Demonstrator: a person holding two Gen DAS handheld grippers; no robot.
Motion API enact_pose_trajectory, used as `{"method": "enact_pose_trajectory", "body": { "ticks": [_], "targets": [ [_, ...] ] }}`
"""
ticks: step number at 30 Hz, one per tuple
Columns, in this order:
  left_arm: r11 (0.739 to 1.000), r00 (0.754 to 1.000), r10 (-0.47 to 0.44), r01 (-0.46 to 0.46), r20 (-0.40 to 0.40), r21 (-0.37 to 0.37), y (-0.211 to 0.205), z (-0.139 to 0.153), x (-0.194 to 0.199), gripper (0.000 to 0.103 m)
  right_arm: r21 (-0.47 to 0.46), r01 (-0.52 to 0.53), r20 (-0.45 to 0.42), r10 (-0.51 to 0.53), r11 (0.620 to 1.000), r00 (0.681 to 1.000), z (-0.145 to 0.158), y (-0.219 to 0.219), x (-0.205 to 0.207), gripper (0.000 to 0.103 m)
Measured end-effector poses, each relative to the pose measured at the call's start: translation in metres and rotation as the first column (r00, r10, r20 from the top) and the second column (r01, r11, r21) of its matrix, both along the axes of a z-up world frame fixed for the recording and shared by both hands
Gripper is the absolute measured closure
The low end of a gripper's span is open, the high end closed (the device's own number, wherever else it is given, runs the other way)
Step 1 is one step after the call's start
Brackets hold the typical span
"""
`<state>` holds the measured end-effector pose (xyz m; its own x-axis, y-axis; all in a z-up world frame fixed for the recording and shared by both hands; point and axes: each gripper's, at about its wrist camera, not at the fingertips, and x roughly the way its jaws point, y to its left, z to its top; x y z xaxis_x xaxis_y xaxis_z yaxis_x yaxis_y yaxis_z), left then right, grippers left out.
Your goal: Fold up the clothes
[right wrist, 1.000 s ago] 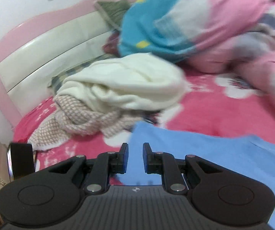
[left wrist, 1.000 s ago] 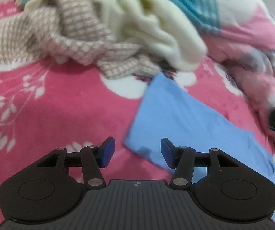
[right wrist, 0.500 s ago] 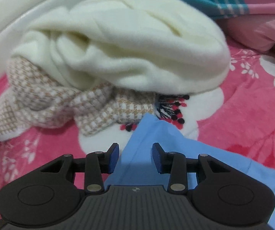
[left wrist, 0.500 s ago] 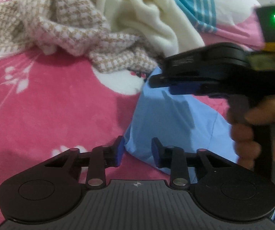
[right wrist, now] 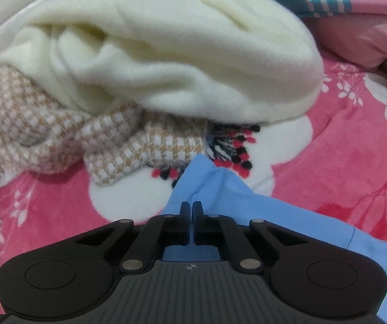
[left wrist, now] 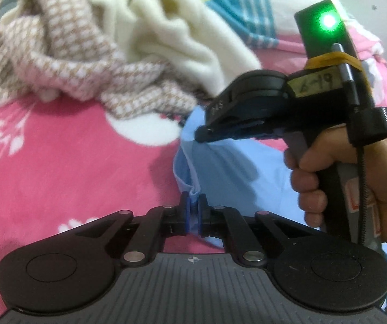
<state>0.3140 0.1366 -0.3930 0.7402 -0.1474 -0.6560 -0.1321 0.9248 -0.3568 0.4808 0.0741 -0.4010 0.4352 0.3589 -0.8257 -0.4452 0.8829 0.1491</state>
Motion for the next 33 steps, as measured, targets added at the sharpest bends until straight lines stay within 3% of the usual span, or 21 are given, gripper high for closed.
{"method": "enact_pose_trajectory", "body": {
  "ticks": [5,12,22,25,29,31,33],
  "targets": [
    [0.999,0.997,-0.045,0.044,0.063,0.025,-0.014,0.019,-0.007,0.1,0.075,0.01,0.052,-0.014,0.997,0.999,0.026,-0.019,-0.007,0.103],
    [0.985,0.981,-0.143,0.128,0.133,0.112,-0.049,0.042,-0.015,0.1,0.244,0.07,0.049,-0.085,0.967,0.995,0.066,-0.067,-0.009,0.103],
    [0.921,0.916,-0.365,0.33,0.164,0.208,-0.114,0.043,-0.025,0.1,0.366,0.231,0.096,-0.283,0.902,0.954,0.104,-0.182,-0.04,0.103],
    [0.895,0.894,-0.419,0.378,0.16,0.236,-0.131,0.04,-0.027,0.1,0.372,0.275,0.06,-0.319,0.886,0.946,0.099,-0.207,-0.048,0.103],
    [0.869,0.877,-0.462,0.418,0.131,0.266,-0.145,0.031,-0.026,0.1,0.383,0.32,-0.078,-0.314,0.867,0.946,0.075,-0.224,-0.046,0.1],
    [0.856,0.87,-0.479,0.434,0.116,0.281,-0.149,0.027,-0.026,0.1,0.373,0.309,-0.115,-0.287,0.875,0.951,0.065,-0.221,-0.04,0.099],
    [0.844,0.865,-0.492,0.446,0.101,0.298,-0.151,0.022,-0.026,0.1,0.33,0.248,-0.092,-0.231,0.911,0.969,0.06,-0.206,-0.034,0.099]
  ]
}}
